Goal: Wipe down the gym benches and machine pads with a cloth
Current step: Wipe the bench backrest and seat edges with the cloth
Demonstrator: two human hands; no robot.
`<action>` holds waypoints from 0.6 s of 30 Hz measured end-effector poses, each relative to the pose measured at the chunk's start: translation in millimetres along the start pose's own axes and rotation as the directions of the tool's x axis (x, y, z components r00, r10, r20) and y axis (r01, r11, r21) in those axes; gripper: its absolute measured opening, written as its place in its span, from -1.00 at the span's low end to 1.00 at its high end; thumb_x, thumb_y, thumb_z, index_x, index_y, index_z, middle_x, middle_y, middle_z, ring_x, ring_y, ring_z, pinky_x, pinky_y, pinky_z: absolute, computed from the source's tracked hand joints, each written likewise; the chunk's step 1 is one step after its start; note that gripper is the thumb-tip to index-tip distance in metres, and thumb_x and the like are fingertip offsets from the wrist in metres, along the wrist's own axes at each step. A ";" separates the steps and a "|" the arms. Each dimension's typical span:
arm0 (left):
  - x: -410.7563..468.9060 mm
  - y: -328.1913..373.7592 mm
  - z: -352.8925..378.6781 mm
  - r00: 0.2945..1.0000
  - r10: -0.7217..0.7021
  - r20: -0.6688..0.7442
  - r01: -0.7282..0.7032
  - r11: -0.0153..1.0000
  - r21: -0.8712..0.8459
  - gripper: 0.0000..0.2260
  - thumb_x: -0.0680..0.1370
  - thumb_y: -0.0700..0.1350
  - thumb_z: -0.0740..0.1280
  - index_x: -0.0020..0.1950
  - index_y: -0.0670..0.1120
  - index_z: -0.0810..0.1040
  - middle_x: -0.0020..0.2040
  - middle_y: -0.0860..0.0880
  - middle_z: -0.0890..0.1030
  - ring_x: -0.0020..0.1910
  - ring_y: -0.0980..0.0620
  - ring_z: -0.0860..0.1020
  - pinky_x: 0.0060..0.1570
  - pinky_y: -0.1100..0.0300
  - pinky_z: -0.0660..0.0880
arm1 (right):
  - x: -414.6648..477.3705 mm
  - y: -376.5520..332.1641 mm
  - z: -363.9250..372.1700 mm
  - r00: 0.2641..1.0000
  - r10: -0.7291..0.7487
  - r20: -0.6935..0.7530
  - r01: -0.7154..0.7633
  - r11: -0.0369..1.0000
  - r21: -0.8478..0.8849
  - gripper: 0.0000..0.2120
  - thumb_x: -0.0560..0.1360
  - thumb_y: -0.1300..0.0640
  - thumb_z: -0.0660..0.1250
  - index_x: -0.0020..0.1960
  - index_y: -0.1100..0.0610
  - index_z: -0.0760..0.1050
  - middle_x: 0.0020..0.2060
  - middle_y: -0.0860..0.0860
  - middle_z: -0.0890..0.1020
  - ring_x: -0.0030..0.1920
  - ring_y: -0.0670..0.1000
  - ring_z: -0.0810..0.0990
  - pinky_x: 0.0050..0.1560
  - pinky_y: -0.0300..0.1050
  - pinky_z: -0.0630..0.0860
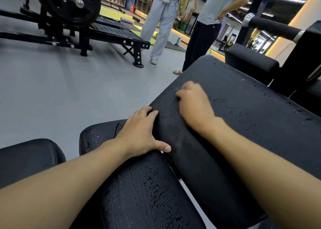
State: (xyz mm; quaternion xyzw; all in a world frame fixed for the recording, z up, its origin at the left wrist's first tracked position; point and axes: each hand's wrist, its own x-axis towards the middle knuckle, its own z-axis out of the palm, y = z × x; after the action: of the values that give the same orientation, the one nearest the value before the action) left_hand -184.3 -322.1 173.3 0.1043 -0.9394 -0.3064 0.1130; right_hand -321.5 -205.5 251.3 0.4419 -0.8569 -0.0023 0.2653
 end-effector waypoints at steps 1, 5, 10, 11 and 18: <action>0.6 0.3 0.6 1.000 -0.003 -0.002 0.003 1.000 0.007 0.15 0.20 0.40 0.52 0.62 -0.03 0.10 0.61 -0.02 0.06 0.58 -0.02 0.04 0.52 0.05 0.06 | -7.5 -18.8 4.8 0.992 -0.101 0.077 0.100 0.995 0.023 -0.77 0.44 0.38 0.25 0.00 0.24 0.63 0.00 0.18 0.53 -0.04 0.23 0.46 -0.03 0.11 0.48; 2.5 -0.2 1.8 0.999 -0.040 0.000 0.040 0.999 0.002 0.10 0.12 0.45 0.51 0.51 -0.03 0.24 0.46 -0.01 0.28 0.47 -0.11 0.26 0.43 0.02 0.22 | 6.6 1.0 -6.1 0.972 -0.204 0.115 0.201 0.979 0.039 -0.69 0.50 0.38 0.22 0.12 0.20 0.65 0.00 0.16 0.55 -0.03 0.21 0.46 0.02 0.12 0.47; 5.0 -1.6 2.5 1.000 -0.010 -0.030 0.009 1.000 -0.006 -0.10 0.08 0.47 0.49 0.26 0.03 0.37 0.19 0.12 0.40 0.21 -0.03 0.41 0.19 0.08 0.33 | 12.8 -16.6 6.0 0.997 -0.078 0.027 0.077 0.996 0.041 -0.73 0.45 0.39 0.23 0.02 0.23 0.64 0.01 0.19 0.54 -0.01 0.23 0.46 -0.02 0.08 0.47; 6.3 -2.5 3.2 0.999 0.000 -0.033 0.000 1.000 0.001 -0.11 0.08 0.47 0.48 0.26 0.04 0.37 0.21 0.11 0.41 0.23 -0.02 0.42 0.18 0.08 0.33 | 5.4 -32.7 10.5 0.976 -0.193 0.102 0.188 0.980 0.059 -0.75 0.46 0.36 0.21 0.00 0.23 0.63 0.00 0.18 0.53 -0.02 0.22 0.46 -0.03 0.08 0.46; 3.9 -0.4 2.0 1.000 0.007 -0.028 -0.006 1.000 0.004 -0.01 0.15 0.42 0.53 0.42 -0.02 0.30 0.35 0.10 0.34 0.33 -0.03 0.33 0.26 0.10 0.26 | 40.9 7.5 7.8 1.000 -0.019 -0.011 0.018 0.999 -0.038 -0.70 0.48 0.42 0.23 0.11 0.25 0.63 0.01 0.22 0.53 0.00 0.25 0.46 0.00 0.12 0.47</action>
State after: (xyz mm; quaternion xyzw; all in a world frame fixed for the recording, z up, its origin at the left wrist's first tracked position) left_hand -188.5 -322.4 172.1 0.1057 -0.9386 -0.3029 0.1269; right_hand -349.8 -233.8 264.9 0.4447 -0.8511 -0.0187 0.2784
